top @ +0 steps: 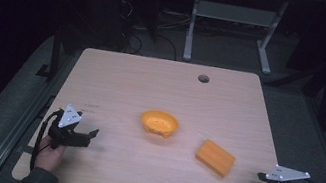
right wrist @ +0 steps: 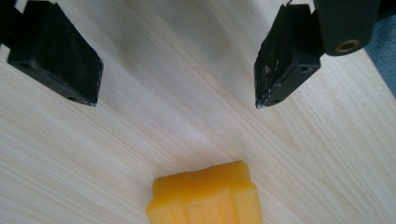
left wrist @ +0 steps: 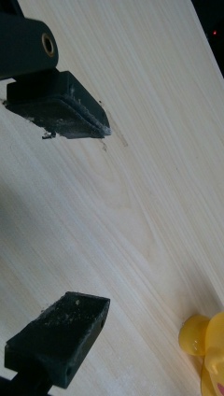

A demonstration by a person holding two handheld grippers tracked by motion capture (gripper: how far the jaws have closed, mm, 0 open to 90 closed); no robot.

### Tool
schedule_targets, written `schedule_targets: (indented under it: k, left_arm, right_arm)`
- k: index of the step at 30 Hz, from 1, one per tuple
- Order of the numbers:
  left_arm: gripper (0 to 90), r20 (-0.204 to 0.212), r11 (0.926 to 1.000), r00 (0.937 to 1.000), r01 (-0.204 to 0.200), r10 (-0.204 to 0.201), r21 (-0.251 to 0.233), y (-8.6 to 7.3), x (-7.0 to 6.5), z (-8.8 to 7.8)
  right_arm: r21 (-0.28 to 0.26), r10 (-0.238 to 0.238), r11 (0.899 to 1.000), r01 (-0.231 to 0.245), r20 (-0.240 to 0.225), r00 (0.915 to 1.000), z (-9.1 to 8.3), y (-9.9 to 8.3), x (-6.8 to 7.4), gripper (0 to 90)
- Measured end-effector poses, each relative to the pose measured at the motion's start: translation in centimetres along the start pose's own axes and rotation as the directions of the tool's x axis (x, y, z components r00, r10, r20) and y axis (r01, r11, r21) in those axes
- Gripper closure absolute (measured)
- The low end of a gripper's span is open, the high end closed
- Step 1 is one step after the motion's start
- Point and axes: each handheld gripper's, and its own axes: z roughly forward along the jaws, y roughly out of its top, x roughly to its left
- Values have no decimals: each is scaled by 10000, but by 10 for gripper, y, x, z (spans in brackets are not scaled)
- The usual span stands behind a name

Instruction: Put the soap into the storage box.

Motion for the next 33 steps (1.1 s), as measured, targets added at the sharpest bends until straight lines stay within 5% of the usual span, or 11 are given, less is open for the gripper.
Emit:
schedule_targets:
  k: [9,33]
  left_arm:
    - [141,16,10000,10000,-82,82,11,1,-2,0]
    - [141,13,10000,10000,45,-45,-44,0,0,0]
  right_arm:
    - [300,-262,9992,260,60,9996,1,7,4,149]
    - [852,-1399,9863,1413,-226,9899,0,63,7,149]
